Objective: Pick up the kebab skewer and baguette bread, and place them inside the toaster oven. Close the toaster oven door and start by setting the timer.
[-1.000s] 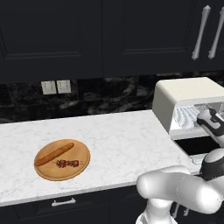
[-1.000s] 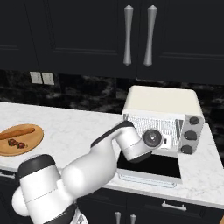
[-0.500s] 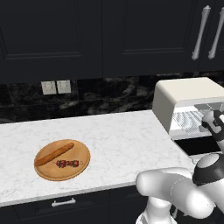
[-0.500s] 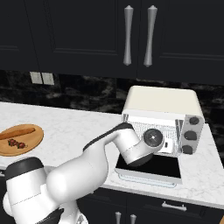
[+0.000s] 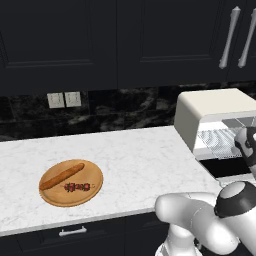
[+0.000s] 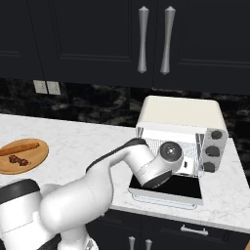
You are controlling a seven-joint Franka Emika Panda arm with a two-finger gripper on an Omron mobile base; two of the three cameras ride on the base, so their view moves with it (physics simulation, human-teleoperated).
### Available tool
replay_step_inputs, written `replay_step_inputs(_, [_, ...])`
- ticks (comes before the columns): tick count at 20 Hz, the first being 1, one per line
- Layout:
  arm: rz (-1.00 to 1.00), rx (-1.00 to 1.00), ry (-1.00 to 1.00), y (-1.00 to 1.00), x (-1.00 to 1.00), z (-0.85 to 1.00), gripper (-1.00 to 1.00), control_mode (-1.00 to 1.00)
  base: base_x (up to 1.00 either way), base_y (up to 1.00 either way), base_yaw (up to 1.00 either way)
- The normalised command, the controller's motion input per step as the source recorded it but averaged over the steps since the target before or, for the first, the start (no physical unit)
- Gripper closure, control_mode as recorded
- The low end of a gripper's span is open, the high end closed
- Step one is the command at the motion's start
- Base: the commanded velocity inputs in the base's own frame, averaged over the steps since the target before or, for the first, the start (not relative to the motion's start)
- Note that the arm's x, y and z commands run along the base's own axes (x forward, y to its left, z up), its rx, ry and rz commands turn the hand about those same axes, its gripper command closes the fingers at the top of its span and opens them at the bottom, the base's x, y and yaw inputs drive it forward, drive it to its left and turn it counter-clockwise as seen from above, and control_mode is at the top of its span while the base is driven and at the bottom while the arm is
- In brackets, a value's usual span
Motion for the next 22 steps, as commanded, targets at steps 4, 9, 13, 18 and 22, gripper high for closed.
replay_step_inputs(4, [0.0,0.0,0.01,0.01,-0.25,0.06,-1.0,-1.0,0.0,0.0,0.0])
replay_step_inputs(9, [0.0,0.0,0.04,0.09,0.0,0.66,-1.0,-1.0,0.0,0.0,0.0])
replay_step_inputs(13, [0.0,0.0,0.03,0.4,-0.03,0.59,-1.0,-1.0,0.0,0.0,0.0])
replay_step_inputs(18, [0.0,0.0,0.0,0.61,-0.12,0.43,-1.0,-1.0,0.0,0.0,0.0])
replay_step_inputs(22, [0.0,-0.03,0.01,0.77,-0.15,0.24,-1.0,-1.0,0.0,0.0,0.0])
